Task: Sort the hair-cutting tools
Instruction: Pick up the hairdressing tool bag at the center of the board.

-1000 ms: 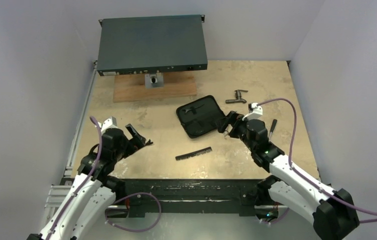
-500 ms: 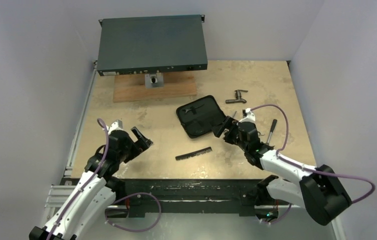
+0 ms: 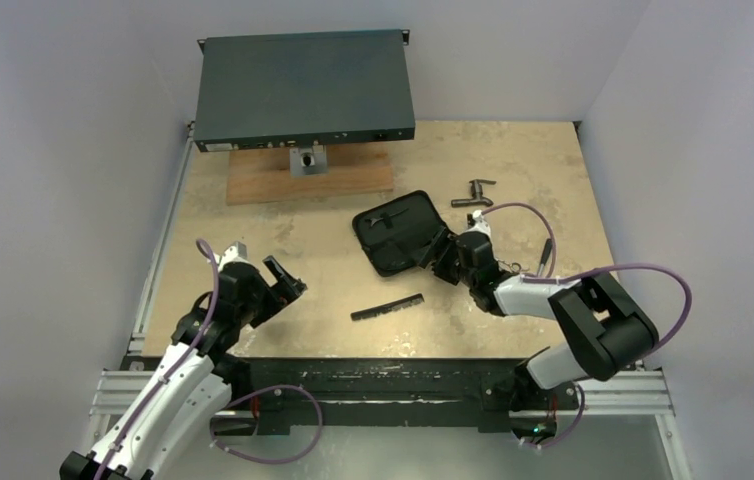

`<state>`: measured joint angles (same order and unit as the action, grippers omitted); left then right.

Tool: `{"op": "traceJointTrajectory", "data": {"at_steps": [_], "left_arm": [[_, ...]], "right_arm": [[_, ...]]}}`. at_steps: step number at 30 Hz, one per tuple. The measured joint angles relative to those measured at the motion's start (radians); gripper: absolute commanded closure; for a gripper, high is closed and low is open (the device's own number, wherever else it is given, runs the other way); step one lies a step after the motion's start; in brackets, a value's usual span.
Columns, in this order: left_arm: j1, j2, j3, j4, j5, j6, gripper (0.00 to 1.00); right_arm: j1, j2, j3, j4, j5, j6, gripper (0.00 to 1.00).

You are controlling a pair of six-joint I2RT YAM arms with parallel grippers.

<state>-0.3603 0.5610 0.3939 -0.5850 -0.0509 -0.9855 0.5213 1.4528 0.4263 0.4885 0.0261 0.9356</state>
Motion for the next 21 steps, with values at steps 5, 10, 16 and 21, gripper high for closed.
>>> {"op": "traceJointTrajectory", "data": {"at_steps": [5, 10, 16, 21], "left_arm": [[0.000, -0.001, 0.000, 0.000, 0.003, 0.000, 0.09], [0.000, -0.006, 0.000, 0.000, 0.003, 0.000, 0.10], [0.000, -0.016, 0.000, 0.000, 0.003, -0.001, 0.11], [0.000, -0.012, 0.000, 0.000, 0.003, -0.001, 0.12]], "right_arm": [[0.000, 0.068, 0.047, 0.026, -0.012, 0.018, 0.44], [0.000, 0.135, 0.079, 0.047, -0.019, 0.030, 0.56], [0.000, 0.155, 0.086, 0.050, -0.019, 0.036, 0.73], [0.000, 0.148, 0.085, 0.057, -0.023, 0.056, 0.82]]}}
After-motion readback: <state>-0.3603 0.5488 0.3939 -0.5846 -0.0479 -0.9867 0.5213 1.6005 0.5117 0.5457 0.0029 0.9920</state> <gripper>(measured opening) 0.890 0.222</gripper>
